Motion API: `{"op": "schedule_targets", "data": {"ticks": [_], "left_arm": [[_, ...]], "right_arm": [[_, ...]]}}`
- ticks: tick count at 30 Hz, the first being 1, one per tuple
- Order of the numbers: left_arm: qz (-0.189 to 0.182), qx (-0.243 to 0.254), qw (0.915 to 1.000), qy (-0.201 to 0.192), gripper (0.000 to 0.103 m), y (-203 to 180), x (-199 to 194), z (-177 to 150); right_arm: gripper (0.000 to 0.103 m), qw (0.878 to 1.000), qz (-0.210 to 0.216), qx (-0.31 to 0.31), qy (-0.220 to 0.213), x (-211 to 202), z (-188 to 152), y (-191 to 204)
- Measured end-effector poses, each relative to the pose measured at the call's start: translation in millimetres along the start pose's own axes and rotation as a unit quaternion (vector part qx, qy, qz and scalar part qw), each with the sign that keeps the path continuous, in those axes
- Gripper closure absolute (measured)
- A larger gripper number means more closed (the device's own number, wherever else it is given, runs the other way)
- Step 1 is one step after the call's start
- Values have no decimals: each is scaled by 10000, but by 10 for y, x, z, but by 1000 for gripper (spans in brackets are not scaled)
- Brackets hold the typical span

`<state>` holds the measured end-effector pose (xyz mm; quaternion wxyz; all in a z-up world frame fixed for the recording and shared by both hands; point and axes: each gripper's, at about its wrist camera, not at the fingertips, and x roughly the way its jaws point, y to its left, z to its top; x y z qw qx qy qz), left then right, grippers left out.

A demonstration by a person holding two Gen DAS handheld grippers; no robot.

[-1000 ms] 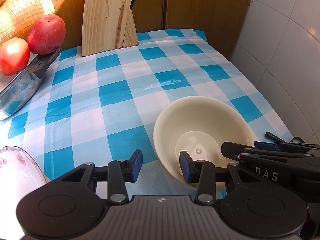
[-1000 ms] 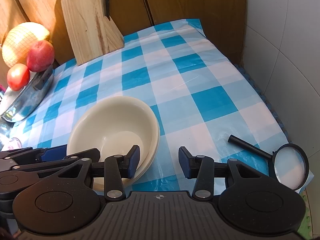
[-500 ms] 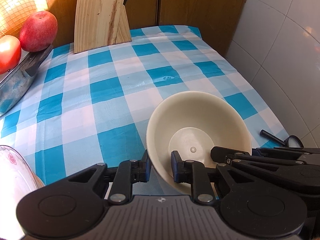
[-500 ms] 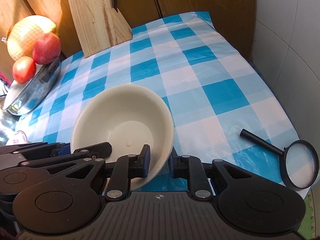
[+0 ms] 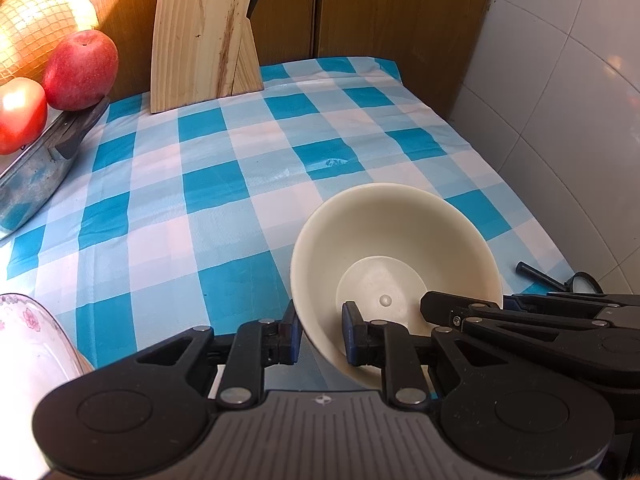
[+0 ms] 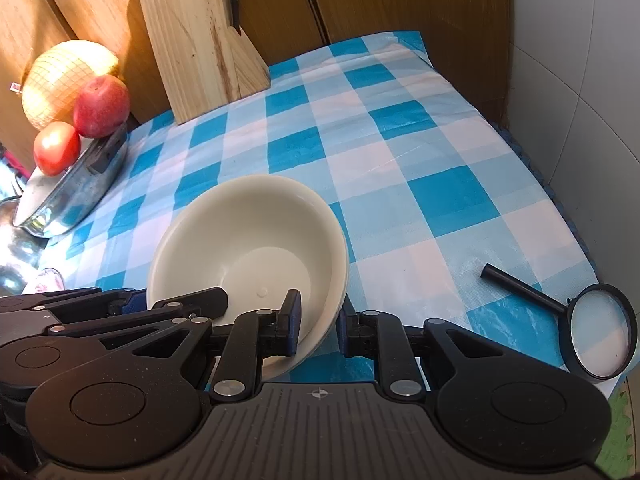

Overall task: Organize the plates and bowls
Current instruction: 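Lift the nested bowls with both grippers and carry them to the floral plate stack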

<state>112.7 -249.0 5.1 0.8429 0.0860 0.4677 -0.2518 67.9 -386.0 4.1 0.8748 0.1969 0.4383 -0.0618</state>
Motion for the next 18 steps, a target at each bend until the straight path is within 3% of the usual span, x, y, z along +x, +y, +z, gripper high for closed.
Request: {"op": "schedule_targets", "data": {"ticks": [18], "left_arm": [[292, -170, 9988, -349, 87, 172, -262, 24]], "right_arm": [[79, 9995, 205, -136, -173, -68, 53, 188]]}}
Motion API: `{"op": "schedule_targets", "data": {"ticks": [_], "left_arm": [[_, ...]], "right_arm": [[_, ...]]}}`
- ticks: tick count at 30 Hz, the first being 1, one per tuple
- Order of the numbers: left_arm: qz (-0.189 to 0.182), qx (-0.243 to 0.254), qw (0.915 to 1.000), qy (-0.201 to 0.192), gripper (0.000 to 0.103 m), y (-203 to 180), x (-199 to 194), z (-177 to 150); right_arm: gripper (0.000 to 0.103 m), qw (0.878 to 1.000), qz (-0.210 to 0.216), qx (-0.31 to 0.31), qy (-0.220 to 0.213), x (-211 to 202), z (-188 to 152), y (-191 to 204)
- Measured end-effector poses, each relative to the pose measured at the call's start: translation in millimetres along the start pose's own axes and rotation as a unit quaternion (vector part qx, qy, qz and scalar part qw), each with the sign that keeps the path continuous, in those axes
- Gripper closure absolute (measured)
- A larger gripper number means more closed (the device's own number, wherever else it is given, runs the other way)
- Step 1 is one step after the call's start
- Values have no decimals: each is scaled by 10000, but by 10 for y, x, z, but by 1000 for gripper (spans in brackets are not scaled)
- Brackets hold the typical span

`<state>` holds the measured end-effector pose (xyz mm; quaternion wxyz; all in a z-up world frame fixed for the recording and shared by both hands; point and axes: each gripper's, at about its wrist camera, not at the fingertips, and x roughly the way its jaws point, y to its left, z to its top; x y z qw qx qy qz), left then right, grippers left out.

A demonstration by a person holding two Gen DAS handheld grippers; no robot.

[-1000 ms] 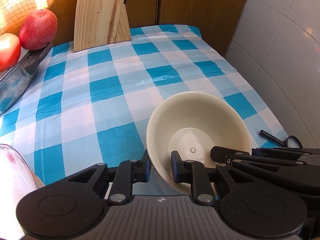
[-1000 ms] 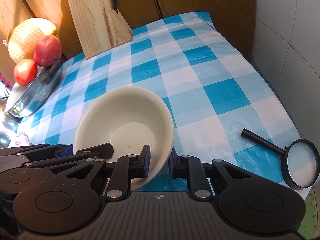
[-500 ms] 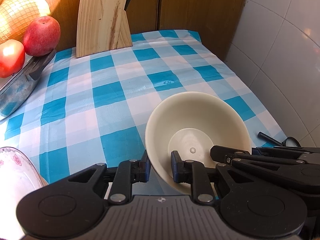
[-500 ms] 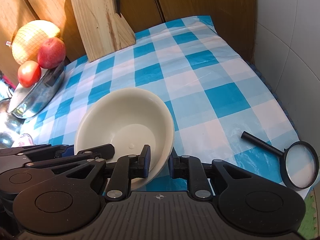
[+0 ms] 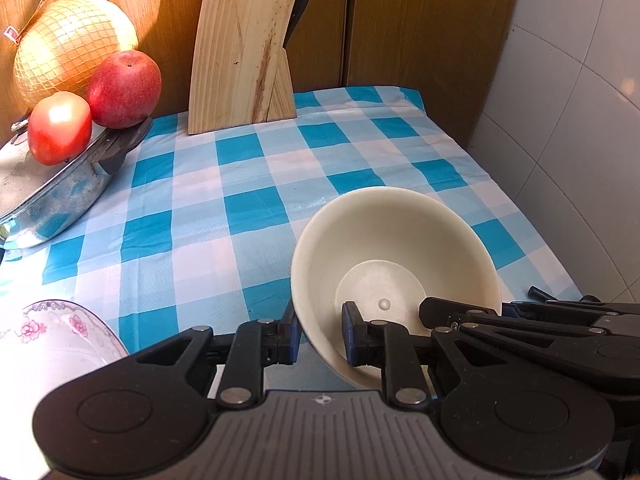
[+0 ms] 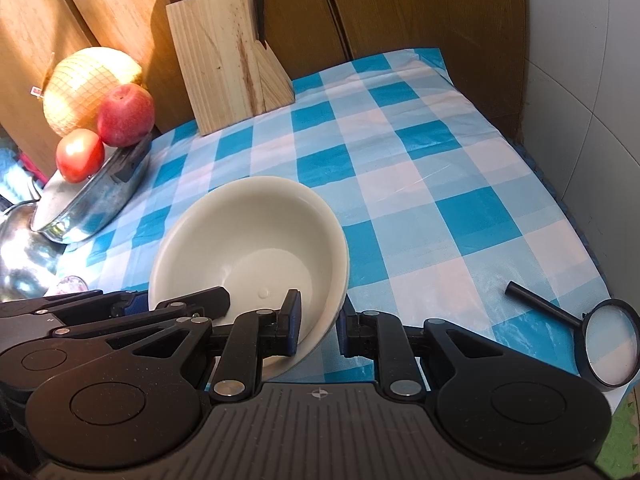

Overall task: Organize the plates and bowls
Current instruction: 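Lift the nested bowls with both grippers and carry them to the floral plate stack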

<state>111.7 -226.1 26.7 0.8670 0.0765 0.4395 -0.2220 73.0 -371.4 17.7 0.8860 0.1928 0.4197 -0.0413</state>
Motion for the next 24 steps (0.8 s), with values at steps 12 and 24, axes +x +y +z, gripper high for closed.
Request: {"op": "schedule_targets", "data": {"ticks": [12, 24], "left_arm": [[370, -345, 9983, -287, 87, 392, -277, -59], [670, -765, 9937, -470, 87, 833, -557, -248]], "right_arm": [[79, 9988, 385, -270, -127, -13, 49, 383], [79, 9946, 807, -633, -133, -20, 18, 886]]}}
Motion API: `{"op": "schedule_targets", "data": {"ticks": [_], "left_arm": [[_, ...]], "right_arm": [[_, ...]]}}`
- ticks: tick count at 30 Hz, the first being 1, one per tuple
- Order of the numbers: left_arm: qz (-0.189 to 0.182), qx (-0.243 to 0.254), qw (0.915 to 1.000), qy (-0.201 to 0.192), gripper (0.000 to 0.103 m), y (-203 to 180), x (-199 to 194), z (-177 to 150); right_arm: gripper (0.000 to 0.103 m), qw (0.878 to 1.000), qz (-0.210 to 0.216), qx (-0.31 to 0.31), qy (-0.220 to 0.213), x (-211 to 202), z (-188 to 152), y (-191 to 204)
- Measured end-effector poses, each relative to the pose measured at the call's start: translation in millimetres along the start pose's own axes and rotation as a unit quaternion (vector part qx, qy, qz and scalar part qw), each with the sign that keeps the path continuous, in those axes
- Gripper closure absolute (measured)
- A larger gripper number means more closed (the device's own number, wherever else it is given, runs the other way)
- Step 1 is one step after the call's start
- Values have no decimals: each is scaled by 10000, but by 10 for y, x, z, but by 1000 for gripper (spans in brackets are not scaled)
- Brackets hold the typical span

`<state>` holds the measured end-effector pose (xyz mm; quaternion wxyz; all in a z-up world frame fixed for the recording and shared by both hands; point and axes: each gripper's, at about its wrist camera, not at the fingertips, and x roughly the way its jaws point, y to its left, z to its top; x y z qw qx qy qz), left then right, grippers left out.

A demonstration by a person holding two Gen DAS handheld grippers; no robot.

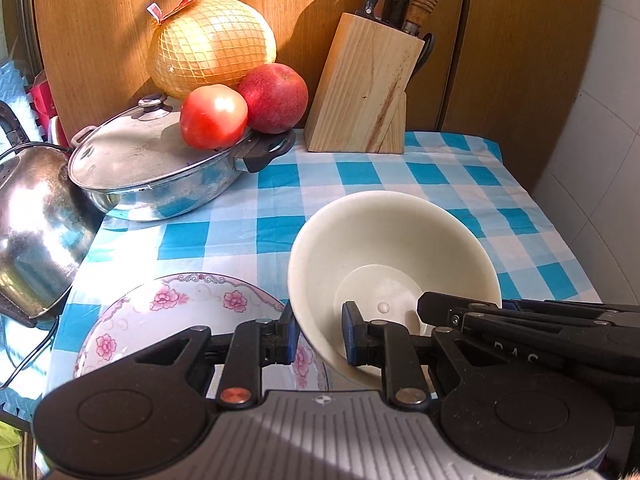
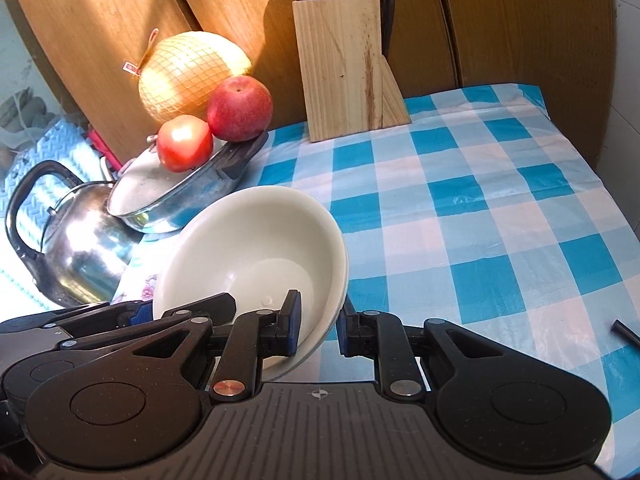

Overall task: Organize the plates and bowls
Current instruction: 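Lift the nested bowls with both grippers and carry them to the floral plate stack, then lower the nested bowls onto the pink-flowered plate stack with both grippers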

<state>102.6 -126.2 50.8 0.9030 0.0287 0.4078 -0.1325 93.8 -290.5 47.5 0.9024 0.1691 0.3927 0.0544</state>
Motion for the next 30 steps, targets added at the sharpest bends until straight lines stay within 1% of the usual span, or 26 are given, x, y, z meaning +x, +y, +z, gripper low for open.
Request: {"op": "schedule_targets", "data": {"ticks": [10, 16, 22, 30], "left_arm": [[281, -281, 9992, -49, 87, 335, -177, -176], [432, -497, 9978, 38, 87, 557, -247, -295], [538, -685, 9961, 160, 87, 750, -271, -426], [605, -814, 9944, 307, 88, 936, -221, -499]], "right_arm": [[79, 9989, 307, -310, 140, 65, -79, 375], [79, 9969, 472, -539, 328, 143, -173, 601], [79, 9941, 551, -752, 555, 251, -273, 809], [78, 9914, 550, -913, 752, 389, -369, 999]]}}
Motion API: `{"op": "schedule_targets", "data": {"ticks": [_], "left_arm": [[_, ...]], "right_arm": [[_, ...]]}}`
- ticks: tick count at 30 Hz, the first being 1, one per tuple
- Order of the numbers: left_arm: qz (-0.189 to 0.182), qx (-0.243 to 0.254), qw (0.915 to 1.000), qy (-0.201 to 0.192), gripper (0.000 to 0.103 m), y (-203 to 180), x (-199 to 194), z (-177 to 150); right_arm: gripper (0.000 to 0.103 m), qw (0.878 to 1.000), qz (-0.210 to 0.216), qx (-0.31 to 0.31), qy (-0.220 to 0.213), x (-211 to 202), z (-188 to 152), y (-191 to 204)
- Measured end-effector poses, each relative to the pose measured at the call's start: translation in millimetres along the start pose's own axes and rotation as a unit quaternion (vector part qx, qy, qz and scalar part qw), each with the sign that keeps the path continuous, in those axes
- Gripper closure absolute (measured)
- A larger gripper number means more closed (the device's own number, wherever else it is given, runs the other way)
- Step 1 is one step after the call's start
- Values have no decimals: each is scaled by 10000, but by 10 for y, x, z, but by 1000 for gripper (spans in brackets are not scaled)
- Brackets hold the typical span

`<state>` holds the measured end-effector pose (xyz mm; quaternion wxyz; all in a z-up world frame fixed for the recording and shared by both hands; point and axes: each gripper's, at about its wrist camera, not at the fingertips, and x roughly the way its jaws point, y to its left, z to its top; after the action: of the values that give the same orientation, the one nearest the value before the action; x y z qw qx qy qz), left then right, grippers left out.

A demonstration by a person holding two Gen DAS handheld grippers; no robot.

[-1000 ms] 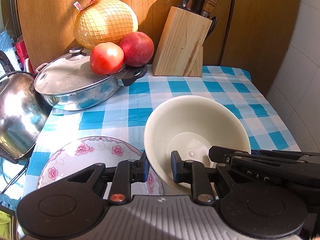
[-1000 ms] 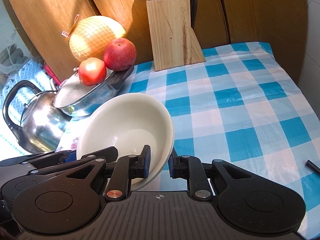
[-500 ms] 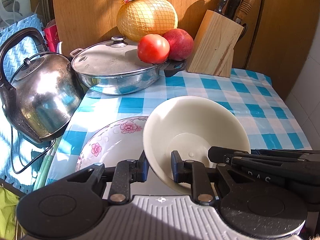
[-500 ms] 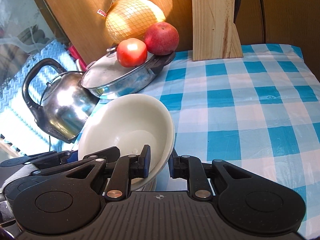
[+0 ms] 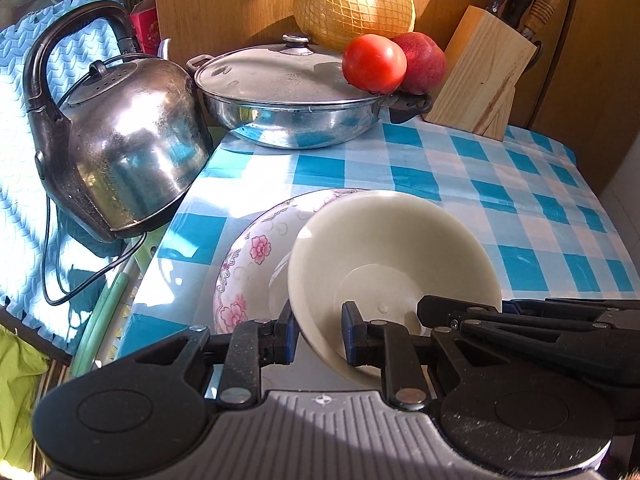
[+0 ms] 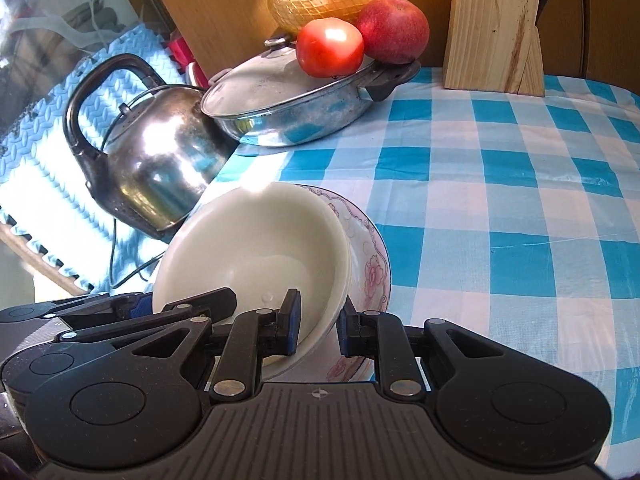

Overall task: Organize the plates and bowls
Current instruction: 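Lower the nested bowls onto the pink-flowered plate stack with both grippers, then open both grippers and pull them back from the bowls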

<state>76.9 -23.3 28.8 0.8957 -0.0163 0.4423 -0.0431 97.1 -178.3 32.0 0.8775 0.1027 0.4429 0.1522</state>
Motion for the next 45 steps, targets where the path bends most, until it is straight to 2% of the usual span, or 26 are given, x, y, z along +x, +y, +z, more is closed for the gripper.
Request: {"op": "schedule_targets", "data": {"ticks": [6, 12, 17, 20, 26, 36, 39, 41, 45], "left_arm": [[8, -65, 10000, 70, 88, 90, 53, -14], [38, -97, 9999, 74, 87, 140, 60, -9], [97, -139, 9999, -23, 85, 179, 6, -25], [155, -195, 9996, -135, 83, 207, -59, -33], [200, -256, 9989, -340, 80, 245, -243, -91], [368, -189, 9961, -776, 76, 274, -771, -270], [350, -92, 9959, -824, 72, 249, -914, -399], [327, -60, 9962, -800, 72, 239, -973, -480], [109, -65, 9980, -622, 71, 205, -1018, -655]], "right_arm": [[78, 9999, -50, -53, 148, 119, -28, 74], [75, 9999, -19, -118, 83, 134, -20, 132], [68, 9999, -15, -128, 50, 101, -39, 121], [64, 9999, -63, -137, -77, 26, -44, 106], [63, 9993, -132, -183, -306, -133, -74, 102], [58, 9960, -127, -324, -817, -560, -297, 182], [57, 9942, -84, -344, -1011, -710, -382, 217], [51, 9931, -70, -329, -1121, -810, -470, 236], [51, 9921, -121, -258, -1224, -948, -715, 233]]}}
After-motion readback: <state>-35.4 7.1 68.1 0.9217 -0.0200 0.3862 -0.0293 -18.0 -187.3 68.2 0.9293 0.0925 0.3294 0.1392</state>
